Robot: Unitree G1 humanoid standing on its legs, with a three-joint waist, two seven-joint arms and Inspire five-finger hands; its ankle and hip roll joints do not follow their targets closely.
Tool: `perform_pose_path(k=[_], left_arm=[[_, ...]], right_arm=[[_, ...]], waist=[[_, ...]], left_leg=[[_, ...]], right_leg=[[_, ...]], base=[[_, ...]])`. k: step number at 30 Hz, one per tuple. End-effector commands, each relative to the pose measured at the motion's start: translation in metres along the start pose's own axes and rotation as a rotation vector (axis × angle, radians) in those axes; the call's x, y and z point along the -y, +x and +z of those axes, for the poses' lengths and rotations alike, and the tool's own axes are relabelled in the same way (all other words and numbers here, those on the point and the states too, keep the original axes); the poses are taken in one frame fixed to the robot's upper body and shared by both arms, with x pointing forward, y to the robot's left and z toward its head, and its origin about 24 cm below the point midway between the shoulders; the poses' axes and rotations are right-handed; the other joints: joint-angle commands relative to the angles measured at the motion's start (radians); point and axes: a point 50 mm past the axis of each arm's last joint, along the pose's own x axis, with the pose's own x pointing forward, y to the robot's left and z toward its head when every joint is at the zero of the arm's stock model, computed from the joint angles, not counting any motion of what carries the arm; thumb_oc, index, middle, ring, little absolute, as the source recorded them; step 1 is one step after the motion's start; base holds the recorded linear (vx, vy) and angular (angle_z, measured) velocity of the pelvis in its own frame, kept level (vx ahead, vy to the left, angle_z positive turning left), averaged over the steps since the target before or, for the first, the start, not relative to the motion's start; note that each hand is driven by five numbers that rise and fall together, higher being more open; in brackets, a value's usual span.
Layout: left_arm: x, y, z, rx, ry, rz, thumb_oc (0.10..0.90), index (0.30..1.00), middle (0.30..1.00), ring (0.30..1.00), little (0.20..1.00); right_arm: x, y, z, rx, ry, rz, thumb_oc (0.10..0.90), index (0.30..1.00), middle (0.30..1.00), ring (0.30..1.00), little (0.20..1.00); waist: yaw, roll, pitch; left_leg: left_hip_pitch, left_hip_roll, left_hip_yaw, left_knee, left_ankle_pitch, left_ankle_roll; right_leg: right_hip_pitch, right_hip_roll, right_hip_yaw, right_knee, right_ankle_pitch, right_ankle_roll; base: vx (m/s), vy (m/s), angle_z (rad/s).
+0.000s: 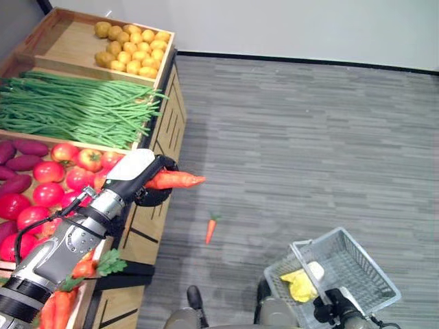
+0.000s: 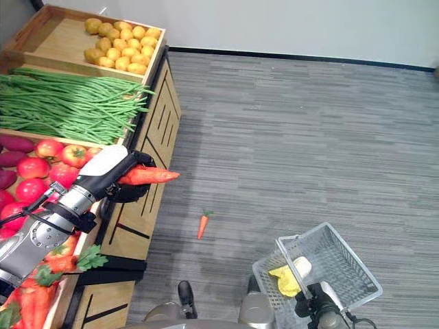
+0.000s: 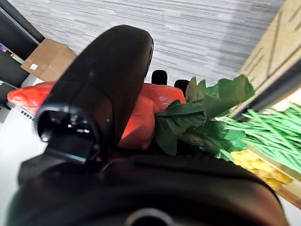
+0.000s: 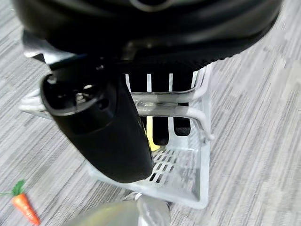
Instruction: Get the vegetables into the basket
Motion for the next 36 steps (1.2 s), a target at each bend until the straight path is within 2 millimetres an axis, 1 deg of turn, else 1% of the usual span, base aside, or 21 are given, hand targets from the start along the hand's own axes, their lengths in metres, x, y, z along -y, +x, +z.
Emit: perform_pose_path(k=[1,3,5,10,12,13,14,16,18,19,20,21,22,23,24,27,28,31,32,33,36], left_arm=[[-0.048,0.011,0.024,0.146,0.030,0.210,0.400,0.300,0.300,0.300,0.300],[-0.047,0.010,0.022,0.138,0.030,0.207,0.400,0.300,0.300,0.300,0.300],[-0.045,0.010,0.020,0.130,0.023,0.207,0.400,0.300,0.300,0.300,0.300],[-0.036,0.012,0.016,0.111,-0.048,0.218,0.400,0.300,0.300,0.300,0.300],[-0.032,0.014,0.018,0.119,-0.074,0.212,0.400,0.300,0.300,0.300,0.300],[-0.031,0.015,0.018,0.120,-0.075,0.212,0.400,0.300,0.300,0.300,0.300],[-0.026,0.019,0.020,0.131,-0.102,0.201,0.400,0.300,0.300,0.300,0.300],[-0.022,0.024,0.024,0.151,-0.134,0.197,0.400,0.300,0.300,0.300,0.300],[-0.014,0.030,0.031,0.182,-0.168,0.176,0.400,0.300,0.300,0.300,0.300],[-0.015,0.030,0.031,0.183,-0.168,0.177,0.400,0.300,0.300,0.300,0.300],[-0.008,0.035,0.039,0.221,-0.193,0.155,0.400,0.300,0.300,0.300,0.300],[-0.004,0.038,0.042,0.234,-0.209,0.146,0.400,0.300,0.300,0.300,0.300],[-0.004,0.040,0.044,0.243,-0.214,0.141,0.400,0.300,0.300,0.300,0.300],[0.003,0.047,0.053,0.285,-0.246,0.105,0.400,0.300,0.300,0.300,0.300],[0.003,0.047,0.053,0.285,-0.247,0.105,0.400,0.300,0.300,0.300,0.300],[0.014,0.053,0.067,0.338,-0.300,0.064,0.400,0.300,0.300,0.300,0.300],[0.017,0.055,0.070,0.351,-0.316,0.057,0.400,0.300,0.300,0.300,0.300],[0.022,0.060,0.081,0.395,-0.330,0.031,0.400,0.300,0.300,0.300,0.300],[0.027,0.063,0.094,0.450,-0.340,-0.010,0.400,0.300,0.300,0.300,0.300],[0.027,0.064,0.094,0.450,-0.339,-0.010,0.400,0.300,0.300,0.300,0.300],[0.033,0.066,0.109,0.518,-0.331,-0.073,0.400,0.300,0.300,0.300,0.300]], right_arm=[[0.012,-0.003,-0.015,-0.027,-0.045,-0.041,0.400,0.300,0.300,0.300,0.300],[0.011,-0.003,-0.015,-0.024,-0.049,-0.040,0.400,0.300,0.300,0.300,0.300],[0.010,-0.003,-0.014,-0.019,-0.054,-0.033,0.400,0.300,0.300,0.300,0.300],[0.019,-0.001,-0.002,0.033,-0.048,-0.069,0.400,0.300,0.300,0.300,0.300],[0.030,0.001,0.005,0.067,-0.040,-0.105,0.400,0.300,0.300,0.300,0.300],[0.030,0.000,0.005,0.067,-0.039,-0.106,0.400,0.300,0.300,0.300,0.300],[0.043,0.001,0.014,0.107,-0.029,-0.150,0.400,0.300,0.300,0.300,0.300],[0.056,0.001,0.025,0.161,-0.030,-0.191,0.400,0.300,0.300,0.300,0.300],[0.075,0.000,0.042,0.233,-0.047,-0.241,0.400,0.300,0.300,0.300,0.300],[0.075,0.000,0.043,0.233,-0.045,-0.242,0.400,0.300,0.300,0.300,0.300],[0.094,-0.002,0.063,0.307,-0.057,-0.293,0.400,0.300,0.300,0.300,0.300],[0.101,-0.003,0.072,0.339,-0.074,-0.311,0.400,0.300,0.300,0.300,0.300],[0.108,-0.005,0.083,0.378,-0.080,-0.331,0.400,0.300,0.300,0.300,0.300],[0.118,-0.009,0.097,0.432,-0.134,-0.355,0.400,0.300,0.300,0.300,0.300],[0.118,-0.009,0.097,0.431,-0.134,-0.356,0.400,0.300,0.300,0.300,0.300],[0.132,-0.015,0.129,0.523,-0.193,-0.400,0.400,0.300,0.300,0.300,0.300],[0.134,-0.020,0.151,0.590,-0.222,-0.413,0.400,0.300,0.300,0.300,0.300],[0.139,-0.032,0.187,0.707,-0.260,-0.450,0.400,0.300,0.300,0.300,0.300],[0.143,-0.044,0.215,0.797,-0.273,-0.481,0.400,0.300,0.300,0.300,0.300],[0.143,-0.044,0.215,0.797,-0.272,-0.481,0.400,0.300,0.300,0.300,0.300],[0.145,-0.059,0.246,0.896,-0.290,-0.507,0.400,0.300,0.300,0.300,0.300]], waist=[[-0.001,-0.008,-0.095],[0.001,-0.013,-0.100],[-0.004,-0.015,-0.108],[-0.011,-0.004,-0.111],[-0.015,0.006,-0.105],[-0.015,0.007,-0.104],[-0.018,0.014,-0.096],[-0.023,0.018,-0.098],[-0.021,0.021,-0.100],[-0.020,0.023,-0.100],[-0.007,0.023,-0.098],[0.002,0.022,-0.098],[0.001,0.021,-0.101],[-0.009,0.027,-0.117],[-0.007,0.028,-0.117],[-0.005,0.027,-0.130],[-0.003,0.023,-0.133],[0.004,0.012,-0.137],[0.006,0.007,-0.141],[0.006,0.007,-0.140],[0.008,0.004,-0.147]], left_leg=[[-0.010,-0.009,0.047,0.019,-0.019,-0.018],[-0.007,-0.008,0.059,0.020,-0.017,-0.023],[-0.006,0.005,0.077,0.020,-0.004,-0.037],[0.002,0.064,0.094,0.023,0.052,-0.086],[-0.006,0.089,0.085,0.043,0.080,-0.105],[-0.007,0.091,0.083,0.044,0.080,-0.107],[-0.022,0.114,0.074,0.073,0.106,-0.123],[-0.030,0.126,0.063,0.085,0.133,-0.137],[-0.041,0.125,0.014,0.092,0.144,-0.143],[-0.045,0.126,0.013,0.092,0.147,-0.142],[-0.055,0.095,-0.090,0.073,0.126,-0.132],[-0.064,0.077,-0.145,0.055,0.108,-0.127],[-0.069,0.072,-0.155,0.037,0.092,-0.117],[-0.046,0.081,-0.122,0.002,0.081,-0.107],[-0.046,0.081,-0.120,0.002,0.080,-0.107],[-0.031,0.071,-0.110,0.002,0.052,-0.098],[-0.022,0.066,-0.093,0.002,0.038,-0.094],[-0.018,0.061,-0.073,0.002,0.027,-0.089],[-0.016,0.055,-0.070,0.002,0.019,-0.085],[-0.015,0.054,-0.070,0.002,0.019,-0.085],[-0.010,0.051,-0.070,0.002,0.014,-0.083]], right_leg=[[0.021,-0.064,-0.005,0.034,0.107,0.063],[0.031,-0.061,-0.009,-0.004,0.112,0.066],[0.043,-0.038,0.005,-0.062,0.103,0.064],[0.073,0.030,0.012,-0.144,0.070,0.036],[0.084,0.054,0.008,-0.148,0.056,0.022],[0.085,0.056,0.007,-0.149,0.056,0.021],[0.098,0.073,0.000,-0.154,0.044,0.007],[0.107,0.081,-0.005,-0.166,0.040,-0.001],[0.109,0.088,0.003,-0.177,0.039,-0.006],[0.106,0.089,0.002,-0.178,0.043,-0.008],[0.108,0.084,0.019,-0.190,0.043,-0.003],[0.105,0.079,0.026,-0.193,0.046,0.000],[0.098,0.076,0.027,-0.192,0.053,0.001],[0.090,0.072,0.027,-0.195,0.062,0.009],[0.090,0.072,0.029,-0.195,0.063,0.009],[0.082,0.061,0.046,-0.203,0.080,0.019],[0.074,0.052,0.062,-0.203,0.089,0.025],[0.060,0.041,0.078,-0.203,0.105,0.033],[0.055,0.034,0.080,-0.203,0.112,0.038],[0.055,0.033,0.081,-0.203,0.112,0.038],[0.055,0.027,0.081,-0.203,0.116,0.041]], base=[[0.02,-0.097,-0.29],[0.01,-0.107,-0.36],[0.00,-0.189,-0.30],[0.00,-0.296,-0.36],[-0.01,-0.222,-0.12],[-0.03,-0.254,-0.04],[-0.03,-0.199,-0.02],[-0.03,-0.181,0.02],[-0.03,-0.078,-0.01],[-0.02,-0.014,-0.06],[-0.02,0.003,-0.08],[-0.03,0.001,-0.13],[-0.01,0.053,-0.27],[0.00,0.053,-0.26],[0.02,0.086,-0.08],[0.02,0.104,-0.12],[0.01,0.142,-0.12],[0.00,0.094,-0.30],[0.00,0.070,-0.15],[0.01,0.070,-0.01],[0.01,0.024,0.01]])
